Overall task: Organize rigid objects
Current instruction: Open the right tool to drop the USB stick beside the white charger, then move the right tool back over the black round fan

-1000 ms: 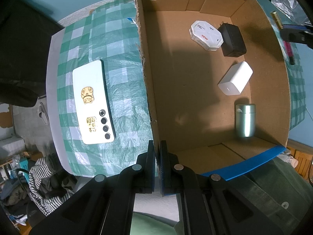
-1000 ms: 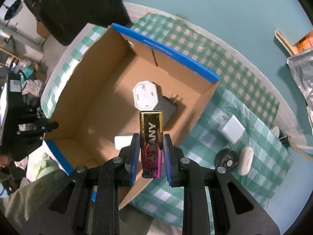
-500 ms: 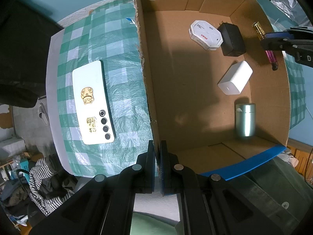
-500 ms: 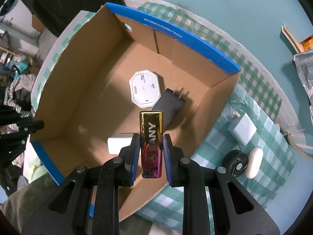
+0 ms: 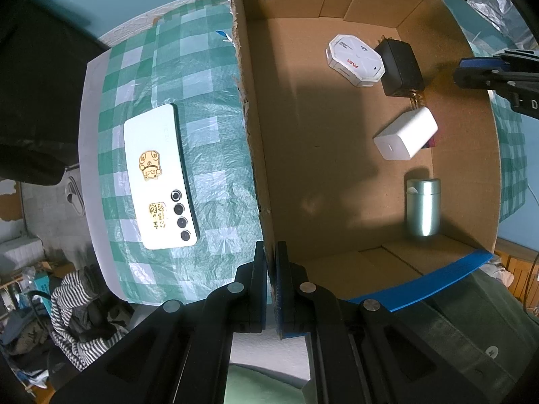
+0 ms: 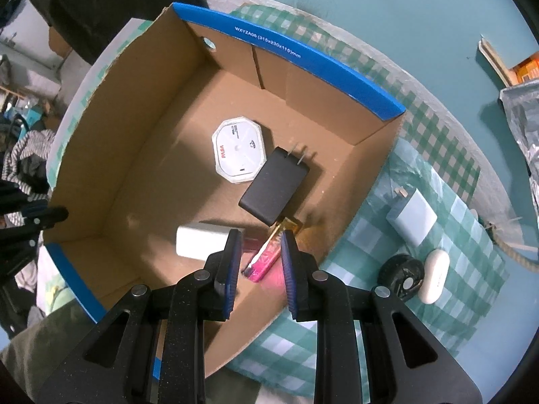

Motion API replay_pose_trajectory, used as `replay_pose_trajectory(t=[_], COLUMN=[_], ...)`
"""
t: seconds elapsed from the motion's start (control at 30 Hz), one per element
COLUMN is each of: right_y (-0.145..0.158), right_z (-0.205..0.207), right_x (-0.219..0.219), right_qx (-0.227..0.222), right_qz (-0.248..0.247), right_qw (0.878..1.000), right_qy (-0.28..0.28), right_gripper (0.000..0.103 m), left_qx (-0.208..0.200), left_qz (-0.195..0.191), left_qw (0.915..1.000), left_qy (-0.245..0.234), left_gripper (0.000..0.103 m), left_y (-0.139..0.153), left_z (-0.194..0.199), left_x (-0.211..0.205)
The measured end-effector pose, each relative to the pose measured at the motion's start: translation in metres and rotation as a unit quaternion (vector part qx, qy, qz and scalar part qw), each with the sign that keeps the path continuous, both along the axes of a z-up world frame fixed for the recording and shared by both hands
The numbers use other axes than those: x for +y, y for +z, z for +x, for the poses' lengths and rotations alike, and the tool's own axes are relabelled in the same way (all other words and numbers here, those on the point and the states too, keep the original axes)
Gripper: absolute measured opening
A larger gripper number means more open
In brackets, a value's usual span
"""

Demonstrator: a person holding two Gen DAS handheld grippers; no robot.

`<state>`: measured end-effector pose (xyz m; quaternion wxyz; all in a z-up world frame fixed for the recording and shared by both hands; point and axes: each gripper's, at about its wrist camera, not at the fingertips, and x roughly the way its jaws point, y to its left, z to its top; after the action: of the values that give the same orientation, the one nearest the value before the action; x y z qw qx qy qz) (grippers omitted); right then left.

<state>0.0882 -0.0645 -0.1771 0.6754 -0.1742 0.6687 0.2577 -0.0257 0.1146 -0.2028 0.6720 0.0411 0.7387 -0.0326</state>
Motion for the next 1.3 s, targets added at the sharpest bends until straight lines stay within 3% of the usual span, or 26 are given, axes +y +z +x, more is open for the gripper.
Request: replay_pose_trajectory(t=[0.33,0.8,1.03,1.3], right_y=[0.021,0.038,0.026,-0.008], right_z=[0.0,0.006,0.019,0.039], right_x=[-0.007,-0.051,-0.098,-0.151], right_qx=[-0.019,-0.033,-0.017,0.013], right_qz=[0.011,0.006,-0.006,-0.031], right_qw=[1.0,0.997,0.992,0.98], right_qy=[-0.011,-0.067,-0.124,-0.196], right_gripper=[0.048,0.06,0.063,0.069], left_qx=[0.001,-0.001,0.0,0.0], left_qz=[-0.001,-0.002,-0.001,-0.001], left_qw=[1.0,1.0,1.0,1.0], left_qy=[0.001,0.0,-0.001,0.001], left_gripper=[0.004,0.004,0.004,0.004], left_y=[-0.001,0.0,0.0,0.001], left_z=[0.0,0.001,0.001,0.002], left_x=[0.0,0.002,0.002,0.002])
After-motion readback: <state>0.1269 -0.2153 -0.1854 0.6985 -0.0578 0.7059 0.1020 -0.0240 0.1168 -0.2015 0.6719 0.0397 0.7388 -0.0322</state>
